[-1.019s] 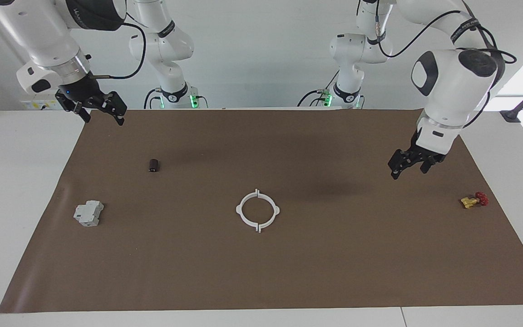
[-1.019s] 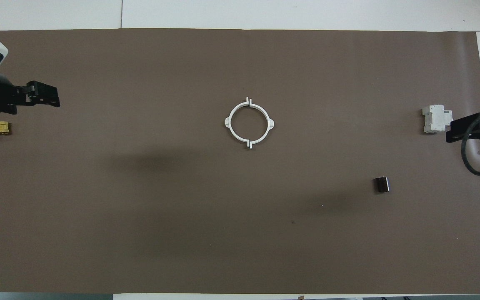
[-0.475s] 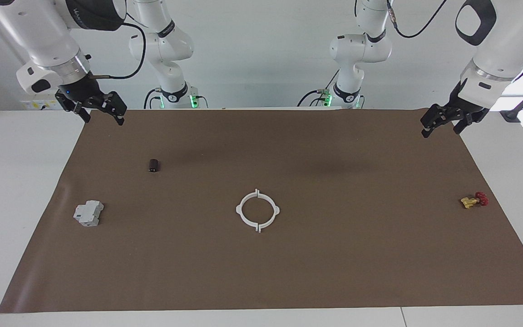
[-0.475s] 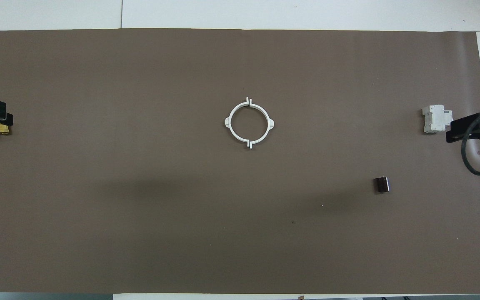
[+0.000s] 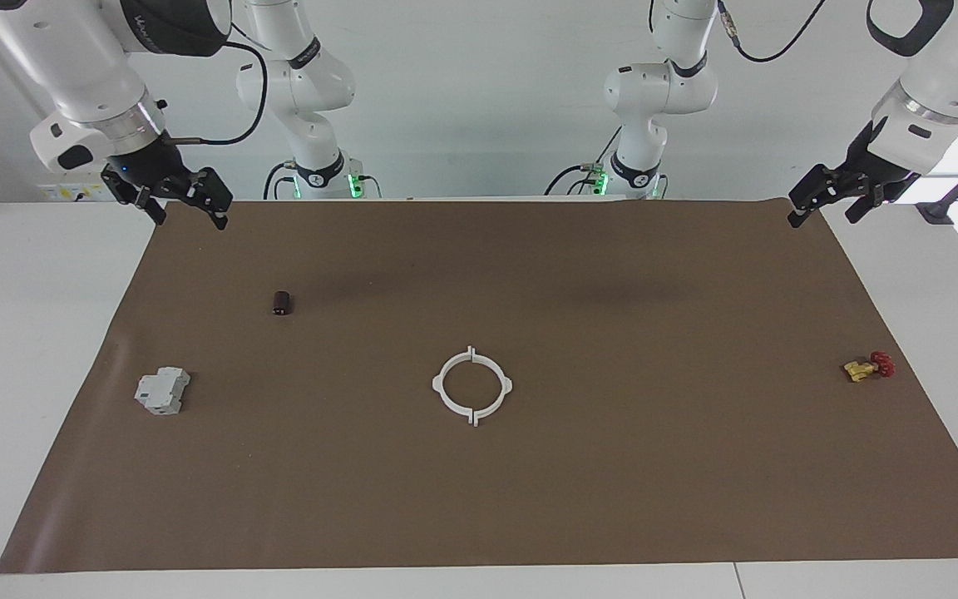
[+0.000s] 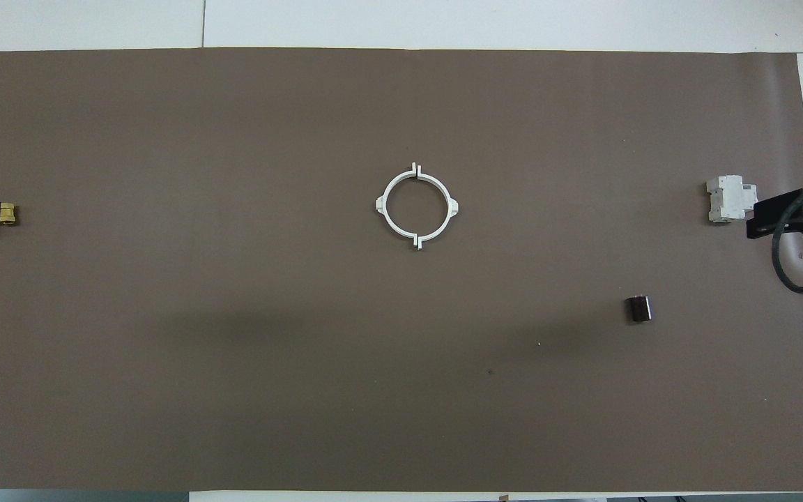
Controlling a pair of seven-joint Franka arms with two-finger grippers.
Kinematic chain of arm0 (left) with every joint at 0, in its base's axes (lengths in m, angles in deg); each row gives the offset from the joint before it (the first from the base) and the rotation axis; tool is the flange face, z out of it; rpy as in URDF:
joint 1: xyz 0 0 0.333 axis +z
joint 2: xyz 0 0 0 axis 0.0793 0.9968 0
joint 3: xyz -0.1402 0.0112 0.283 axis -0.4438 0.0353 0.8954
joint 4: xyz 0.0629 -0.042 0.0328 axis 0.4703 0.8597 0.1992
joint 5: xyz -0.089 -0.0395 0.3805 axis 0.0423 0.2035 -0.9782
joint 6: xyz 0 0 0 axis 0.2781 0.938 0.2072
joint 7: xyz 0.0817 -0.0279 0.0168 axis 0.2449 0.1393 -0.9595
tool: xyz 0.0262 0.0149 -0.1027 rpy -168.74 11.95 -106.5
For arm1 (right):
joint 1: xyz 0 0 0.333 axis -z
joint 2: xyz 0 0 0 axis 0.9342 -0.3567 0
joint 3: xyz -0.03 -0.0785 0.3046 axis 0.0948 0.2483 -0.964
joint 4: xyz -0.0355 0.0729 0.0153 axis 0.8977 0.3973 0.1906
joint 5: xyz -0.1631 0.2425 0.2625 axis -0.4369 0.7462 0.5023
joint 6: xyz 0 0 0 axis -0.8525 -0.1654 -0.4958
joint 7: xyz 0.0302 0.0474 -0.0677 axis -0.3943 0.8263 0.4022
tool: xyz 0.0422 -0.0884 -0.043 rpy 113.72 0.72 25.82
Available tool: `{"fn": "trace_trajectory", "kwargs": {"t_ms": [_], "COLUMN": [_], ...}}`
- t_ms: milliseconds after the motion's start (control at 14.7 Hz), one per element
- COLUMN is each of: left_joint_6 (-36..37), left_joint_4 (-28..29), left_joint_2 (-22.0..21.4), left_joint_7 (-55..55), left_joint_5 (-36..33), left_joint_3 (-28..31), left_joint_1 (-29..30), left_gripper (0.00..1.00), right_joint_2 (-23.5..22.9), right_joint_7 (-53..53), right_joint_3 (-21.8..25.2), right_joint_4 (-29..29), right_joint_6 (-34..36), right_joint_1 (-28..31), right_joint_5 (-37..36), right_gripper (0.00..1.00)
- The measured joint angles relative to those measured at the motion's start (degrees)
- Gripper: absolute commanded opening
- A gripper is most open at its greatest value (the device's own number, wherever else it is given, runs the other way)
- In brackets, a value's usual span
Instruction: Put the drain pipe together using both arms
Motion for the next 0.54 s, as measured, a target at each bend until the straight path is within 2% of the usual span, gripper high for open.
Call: {"fn": "trace_trajectory", "kwargs": {"t_ms": [543], "left_joint_6": [-0.4], "left_joint_4": [1.5], "left_joint_2": [-0.5], "left_joint_7": [0.0], "left_joint_5": [0.0], "left_joint_3": [0.0], "left_joint_1": [0.3], "left_gripper": [1.0], "right_joint_2": [0.0], "right_joint_7": [0.0], "right_joint_3": [0.0], "right_joint_4": [0.0], "right_joint_6": [0.0], "right_joint_1": [0.0], "right_joint_5": [0.0], "right_gripper": [1.0]}}
